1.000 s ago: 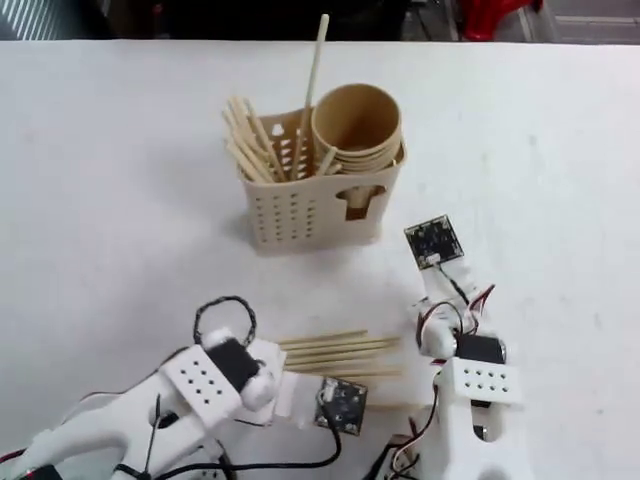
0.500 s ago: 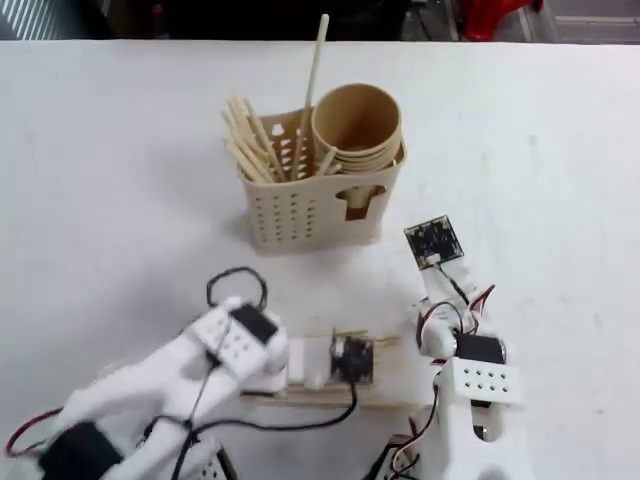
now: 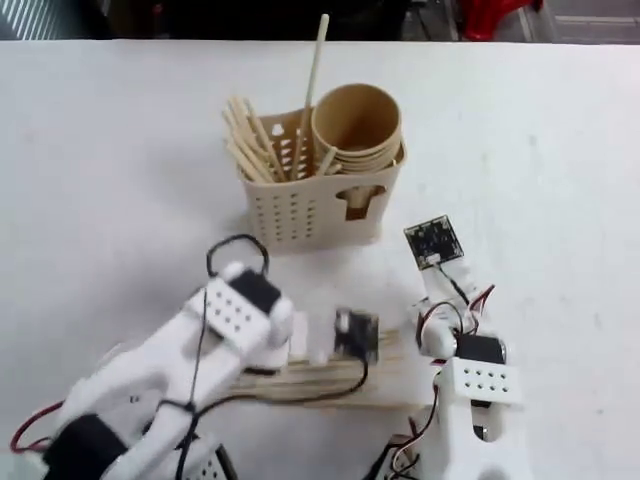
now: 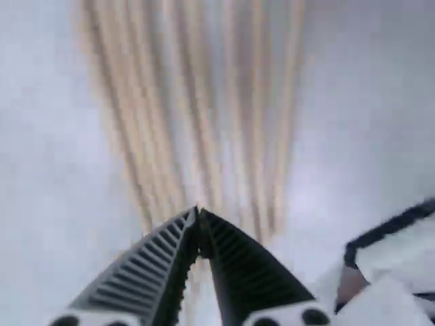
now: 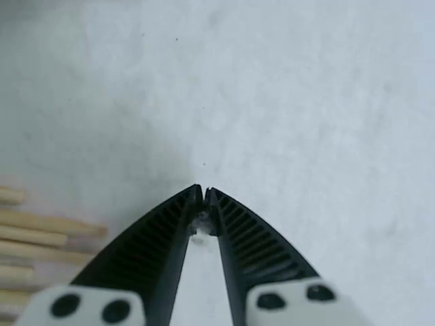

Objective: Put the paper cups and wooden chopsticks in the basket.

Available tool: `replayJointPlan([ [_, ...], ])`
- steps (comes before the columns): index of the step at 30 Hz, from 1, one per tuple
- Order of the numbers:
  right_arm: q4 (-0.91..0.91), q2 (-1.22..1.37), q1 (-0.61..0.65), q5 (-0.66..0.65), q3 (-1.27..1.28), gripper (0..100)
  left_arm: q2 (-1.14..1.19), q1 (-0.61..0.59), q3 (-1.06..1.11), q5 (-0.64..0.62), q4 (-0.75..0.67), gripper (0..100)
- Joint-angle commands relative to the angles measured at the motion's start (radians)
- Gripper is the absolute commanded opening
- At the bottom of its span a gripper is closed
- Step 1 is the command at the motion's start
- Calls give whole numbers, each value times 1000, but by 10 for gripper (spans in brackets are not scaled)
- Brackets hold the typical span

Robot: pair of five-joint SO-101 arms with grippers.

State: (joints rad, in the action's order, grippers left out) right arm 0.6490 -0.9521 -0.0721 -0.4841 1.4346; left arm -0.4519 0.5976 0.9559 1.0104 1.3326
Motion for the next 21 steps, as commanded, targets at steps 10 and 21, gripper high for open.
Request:
replayJointPlan([
  [10,-19,-18,4,-5,-3,18,-76,119,164,180,28,21],
  [21,-19,-18,4,-5,-3,18,243,96,18,92,-130,21],
])
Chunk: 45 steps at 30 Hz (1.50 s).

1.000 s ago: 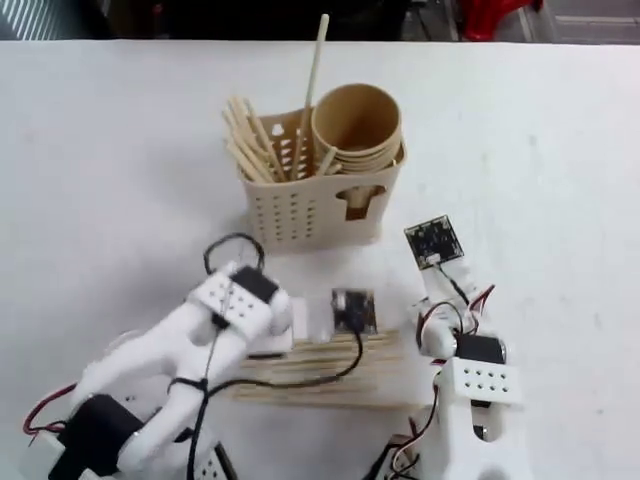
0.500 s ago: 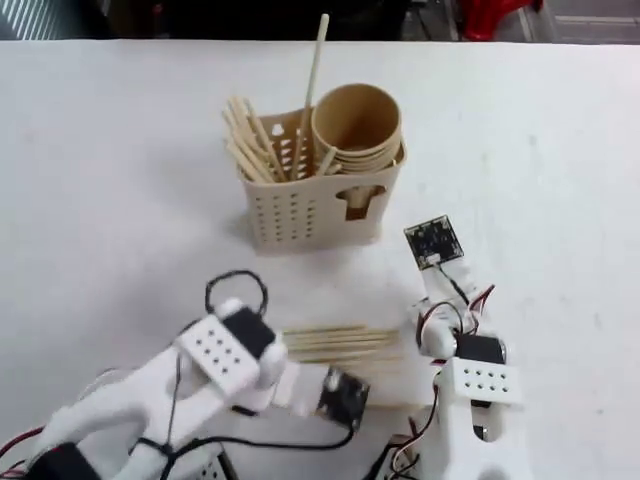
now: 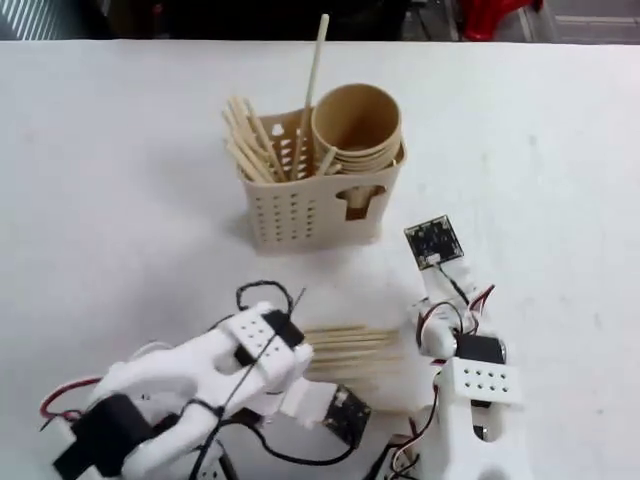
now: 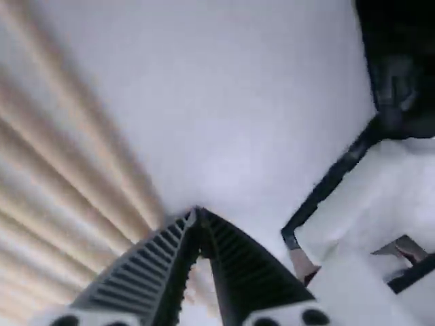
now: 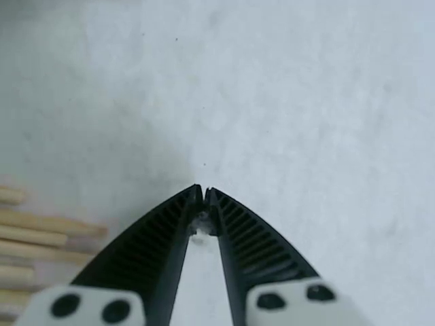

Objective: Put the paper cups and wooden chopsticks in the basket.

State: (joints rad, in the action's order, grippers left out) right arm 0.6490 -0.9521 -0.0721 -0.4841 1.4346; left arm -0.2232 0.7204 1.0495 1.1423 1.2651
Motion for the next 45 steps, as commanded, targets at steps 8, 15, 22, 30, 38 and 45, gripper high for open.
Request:
replayJointPlan([
  [8,-19,-18,2,-5,-3,18,10,-188,-247,-52,-132,21],
  [15,-19,-18,2,-6,-3,18,8,-308,-313,-52,-198,21],
  [22,-19,-18,2,-6,-3,18,1,-371,-304,-49,-124,23],
  [30,-19,-18,2,-6,-3,18,1,-371,-292,-49,-49,23],
  [38,-19,-18,5,-6,-3,19,-266,-346,-8,87,34,24],
  [45,-19,-18,4,-6,-3,19,-516,-352,137,144,129,104],
])
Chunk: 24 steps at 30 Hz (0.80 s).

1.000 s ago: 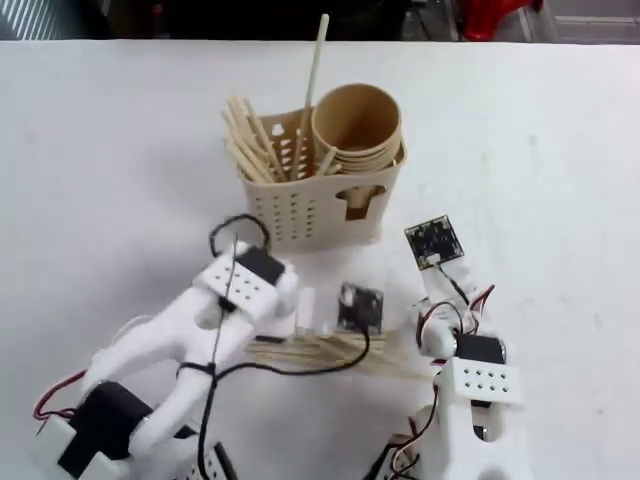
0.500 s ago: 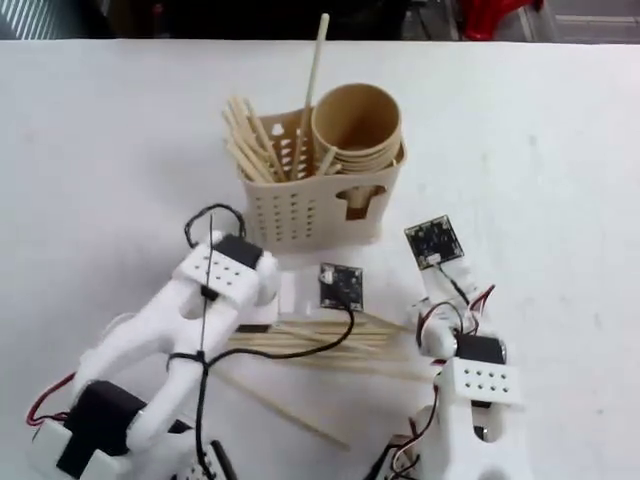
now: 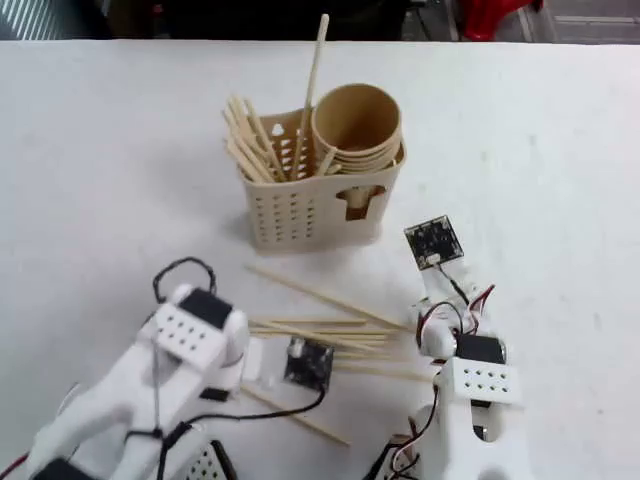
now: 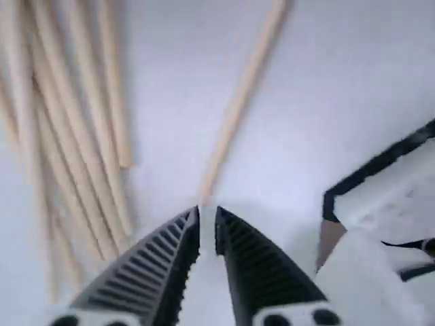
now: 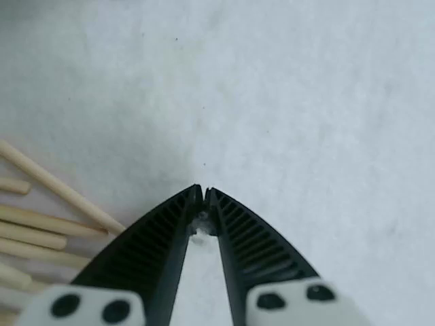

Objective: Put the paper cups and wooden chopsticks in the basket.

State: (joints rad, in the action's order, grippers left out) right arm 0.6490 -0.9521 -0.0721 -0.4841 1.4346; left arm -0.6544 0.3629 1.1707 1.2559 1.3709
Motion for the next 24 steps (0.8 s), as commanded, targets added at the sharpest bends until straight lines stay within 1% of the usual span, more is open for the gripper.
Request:
replayJointPlan([
  [1,-19,-18,2,-6,-3,19,-101,5,20,34,23,104],
  [3,-19,-18,2,-6,-3,19,-108,18,21,46,25,107],
  [6,-19,-18,4,-6,-3,19,-108,58,44,109,21,108],
  [7,-19,-18,4,-6,-3,19,-108,68,55,106,2,108],
  [13,-31,-18,2,-6,-3,19,-107,113,152,81,-133,110],
  [18,-31,-18,2,-6,-2,19,-108,114,137,0,-158,110],
  [21,-31,-18,2,-6,-2,19,-110,114,109,-2,-106,109],
  [24,-31,-18,4,-6,-2,19,-110,110,78,-43,-146,109],
])
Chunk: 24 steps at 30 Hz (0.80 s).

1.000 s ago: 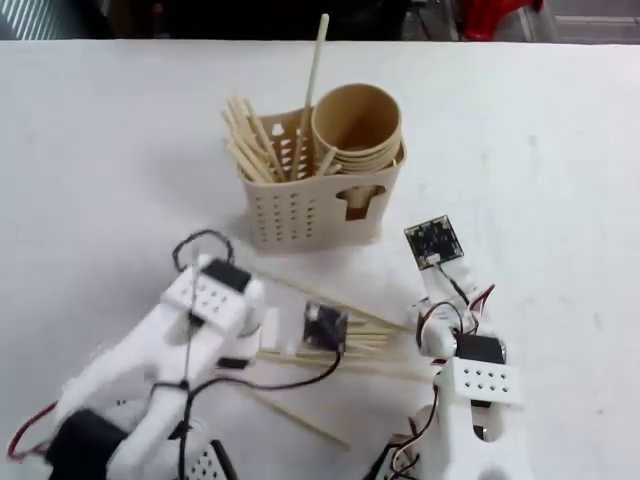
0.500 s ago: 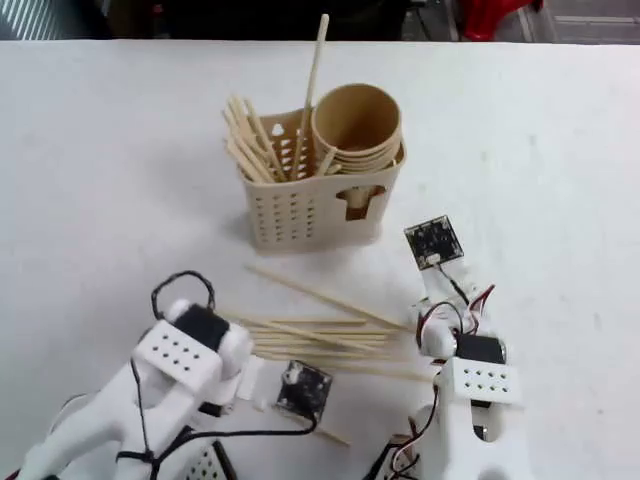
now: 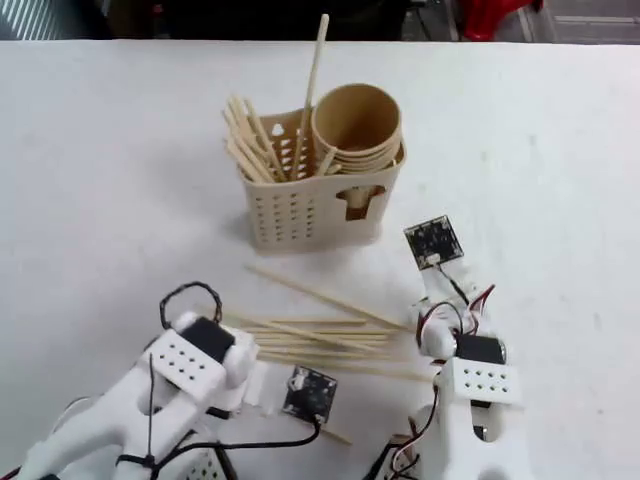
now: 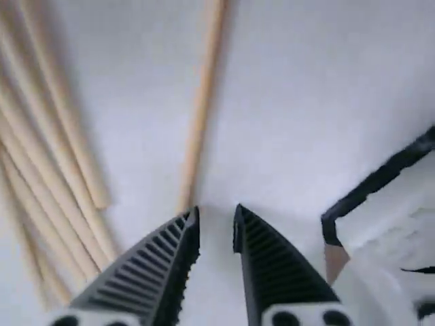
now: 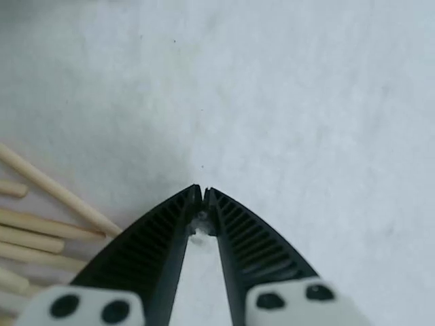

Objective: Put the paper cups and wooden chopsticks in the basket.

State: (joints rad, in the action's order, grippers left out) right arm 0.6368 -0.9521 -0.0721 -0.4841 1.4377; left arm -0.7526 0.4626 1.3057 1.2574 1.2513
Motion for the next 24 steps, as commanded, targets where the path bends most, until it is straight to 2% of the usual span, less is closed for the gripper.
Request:
replayJointPlan([
  [1,-19,-18,4,-6,-5,19,-10,10,-58,-60,-49,109],
  [13,-19,-18,1,-6,-5,19,-8,18,-6,-69,-143,110],
  [24,-19,-18,1,-6,-5,19,-7,18,-2,-118,-138,123],
])
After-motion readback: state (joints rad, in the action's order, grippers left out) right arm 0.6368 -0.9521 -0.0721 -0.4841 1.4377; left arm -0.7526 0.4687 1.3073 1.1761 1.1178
